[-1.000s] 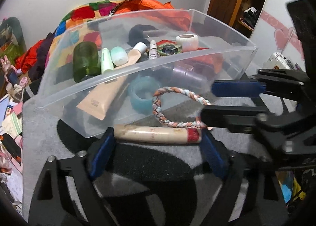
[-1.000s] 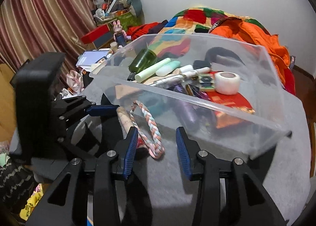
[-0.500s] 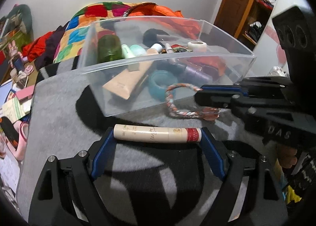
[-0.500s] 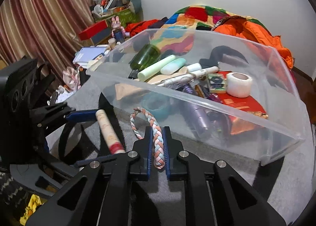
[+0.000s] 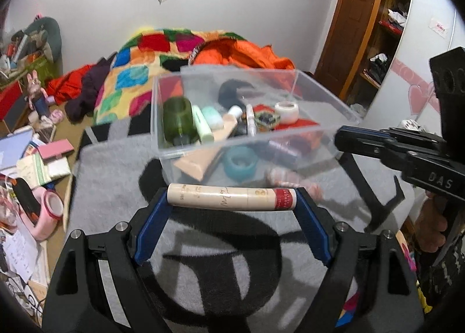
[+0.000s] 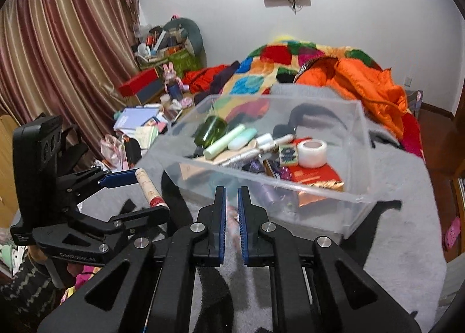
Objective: Organize objects
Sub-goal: 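Carry the rope toy and beige tube over the clear box with both tools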
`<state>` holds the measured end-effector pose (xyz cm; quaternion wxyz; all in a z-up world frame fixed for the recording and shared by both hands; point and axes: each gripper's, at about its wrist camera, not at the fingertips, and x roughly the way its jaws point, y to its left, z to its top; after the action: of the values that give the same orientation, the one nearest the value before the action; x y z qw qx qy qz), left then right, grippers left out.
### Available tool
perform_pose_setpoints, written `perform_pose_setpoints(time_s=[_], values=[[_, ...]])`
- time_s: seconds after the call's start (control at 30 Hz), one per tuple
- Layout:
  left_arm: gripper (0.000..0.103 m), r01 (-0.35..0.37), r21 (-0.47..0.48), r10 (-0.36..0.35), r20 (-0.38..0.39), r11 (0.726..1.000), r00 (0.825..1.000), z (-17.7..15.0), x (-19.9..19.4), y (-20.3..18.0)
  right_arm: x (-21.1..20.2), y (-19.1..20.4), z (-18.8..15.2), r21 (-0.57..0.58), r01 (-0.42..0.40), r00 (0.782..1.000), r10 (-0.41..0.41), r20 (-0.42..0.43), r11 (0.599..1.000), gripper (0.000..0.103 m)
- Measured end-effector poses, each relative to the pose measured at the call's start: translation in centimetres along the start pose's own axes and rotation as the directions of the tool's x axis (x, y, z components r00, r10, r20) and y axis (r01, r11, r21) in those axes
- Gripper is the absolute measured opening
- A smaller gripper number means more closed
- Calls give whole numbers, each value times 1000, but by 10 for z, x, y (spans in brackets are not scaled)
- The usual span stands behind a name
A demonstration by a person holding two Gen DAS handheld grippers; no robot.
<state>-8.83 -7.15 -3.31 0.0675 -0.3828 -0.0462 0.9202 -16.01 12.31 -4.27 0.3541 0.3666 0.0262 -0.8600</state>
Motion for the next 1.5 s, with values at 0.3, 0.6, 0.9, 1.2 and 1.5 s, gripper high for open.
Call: perform_pose_setpoints(time_s=[0.3,0.6,0.9,1.2,1.5], values=[[84,-1,-10,2,59,1000,998,16,-13,2,-2,3,-1,-42,-6,1000,5,-24,999,11],[84,-44,-1,44,77,999,996,35,-11,11,56,-3,-27,-94,78,982,-93,-167,993,29],[84,-63,-20,64,43,998,997,55,19,20,66,-3,-46,-128,104,970,-129,-206,986,11],[84,-70,0,70,-6,998,998,64,48,13,42,3,-46,-147,96,980,-119,-160,985,11],[84,-67,22,68,-34,997,997,64,63,7,1,0,-15,-109,127,991,-130,-19,986,11]])
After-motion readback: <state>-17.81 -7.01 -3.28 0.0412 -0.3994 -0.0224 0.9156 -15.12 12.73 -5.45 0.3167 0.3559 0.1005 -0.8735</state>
